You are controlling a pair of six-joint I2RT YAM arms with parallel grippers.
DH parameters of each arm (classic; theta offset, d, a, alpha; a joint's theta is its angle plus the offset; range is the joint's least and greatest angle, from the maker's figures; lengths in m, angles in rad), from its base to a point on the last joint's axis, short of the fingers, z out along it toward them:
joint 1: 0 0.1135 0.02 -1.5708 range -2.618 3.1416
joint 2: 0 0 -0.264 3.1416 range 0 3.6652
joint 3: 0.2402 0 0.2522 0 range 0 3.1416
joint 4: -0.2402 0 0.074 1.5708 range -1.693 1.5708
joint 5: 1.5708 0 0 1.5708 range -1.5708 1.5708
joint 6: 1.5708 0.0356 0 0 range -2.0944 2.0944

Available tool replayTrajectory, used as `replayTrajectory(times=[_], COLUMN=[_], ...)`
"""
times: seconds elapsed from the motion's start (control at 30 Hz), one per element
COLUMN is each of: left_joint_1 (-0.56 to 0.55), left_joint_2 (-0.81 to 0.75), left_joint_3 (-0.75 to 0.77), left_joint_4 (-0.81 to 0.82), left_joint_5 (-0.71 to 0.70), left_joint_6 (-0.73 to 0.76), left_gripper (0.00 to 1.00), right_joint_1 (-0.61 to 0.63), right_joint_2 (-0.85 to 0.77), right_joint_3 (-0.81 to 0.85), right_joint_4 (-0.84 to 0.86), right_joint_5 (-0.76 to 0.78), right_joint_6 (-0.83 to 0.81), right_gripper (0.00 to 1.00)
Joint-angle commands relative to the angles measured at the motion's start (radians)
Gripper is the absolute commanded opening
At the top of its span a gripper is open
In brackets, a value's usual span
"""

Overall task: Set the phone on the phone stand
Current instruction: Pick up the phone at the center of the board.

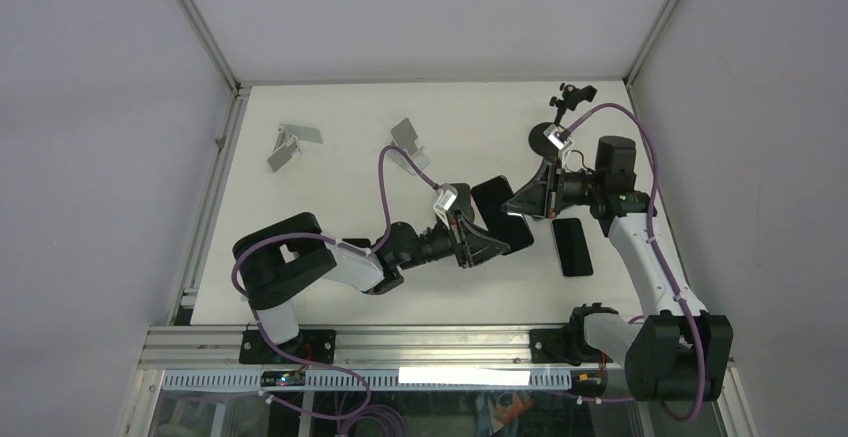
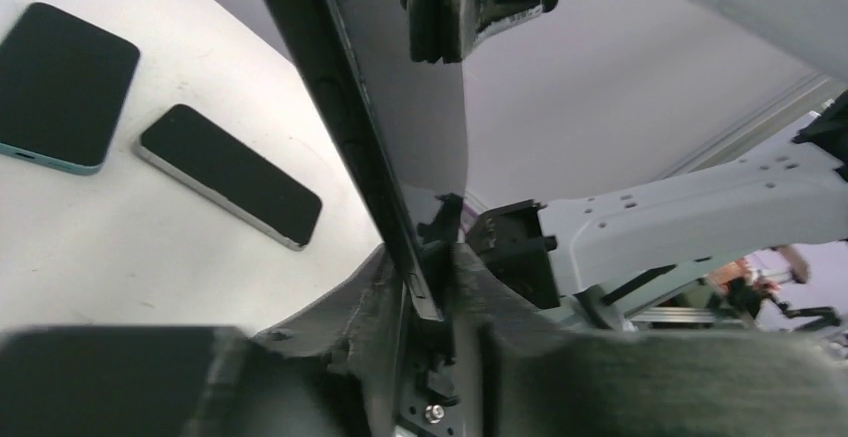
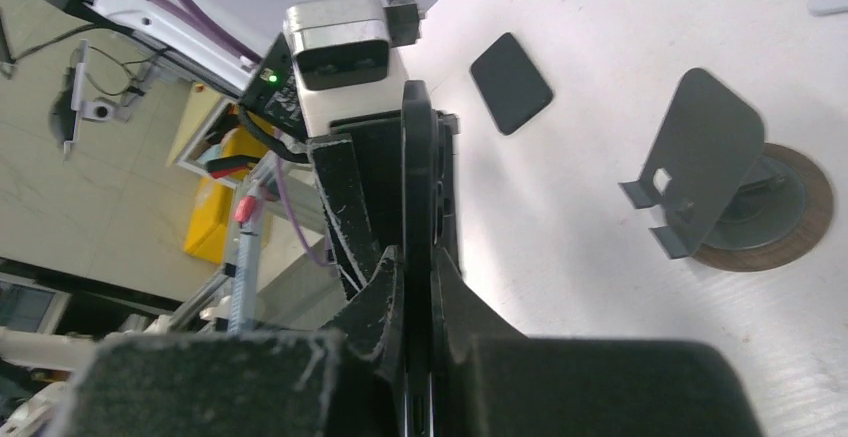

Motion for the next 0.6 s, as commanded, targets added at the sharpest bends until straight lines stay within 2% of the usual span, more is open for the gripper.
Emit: replayTrajectory(times=[0.0, 0.03, 0.07, 0.13, 0.23, 0.33, 0.43, 0.5, 0.57], left_joint_1=[0.017, 0.020, 0.025, 0.036, 0.060, 0.089, 0.120, 0.135, 0.138], left_joint_2=[-0.009, -0.008, -0.007, -0.007, -0.019, -0.048, -0.082, -0.111, -0.148], left_joint_3=[0.031, 0.026, 0.020, 0.007, -0.020, -0.055, -0.087, -0.085, -0.063], left_joint_4=[0.123, 0.123, 0.122, 0.123, 0.122, 0.123, 0.081, -0.016, -0.163], left_joint_5=[0.048, 0.055, 0.060, 0.081, 0.125, 0.197, 0.292, 0.371, 0.443], left_joint_6=[-0.033, -0.034, -0.038, -0.051, -0.049, -0.028, -0.014, 0.007, 0.054], left_gripper=[0.13, 0.02, 0.00, 0.00, 0.00, 0.00, 0.00, 0.00, 0.00], right_joint_1=[0.002, 0.002, 0.003, 0.005, 0.006, 0.006, 0.008, 0.014, 0.029], right_joint_2=[-0.029, -0.031, -0.035, -0.040, -0.045, -0.044, -0.042, -0.041, -0.036], right_joint_3=[0.004, 0.003, 0.004, 0.008, 0.034, 0.089, 0.111, 0.115, 0.116], right_joint_4=[0.042, 0.038, 0.029, -0.002, -0.129, -0.317, -0.399, -0.427, -0.447], right_joint_5=[-0.068, -0.070, -0.070, -0.070, -0.057, -0.008, 0.030, 0.040, 0.044], right_joint_6=[0.012, 0.005, -0.007, -0.051, -0.174, -0.358, -0.446, -0.482, -0.507], right_gripper=[0.00, 0.00, 0.00, 0.00, 0.10, 0.31, 0.51, 0.63, 0.70])
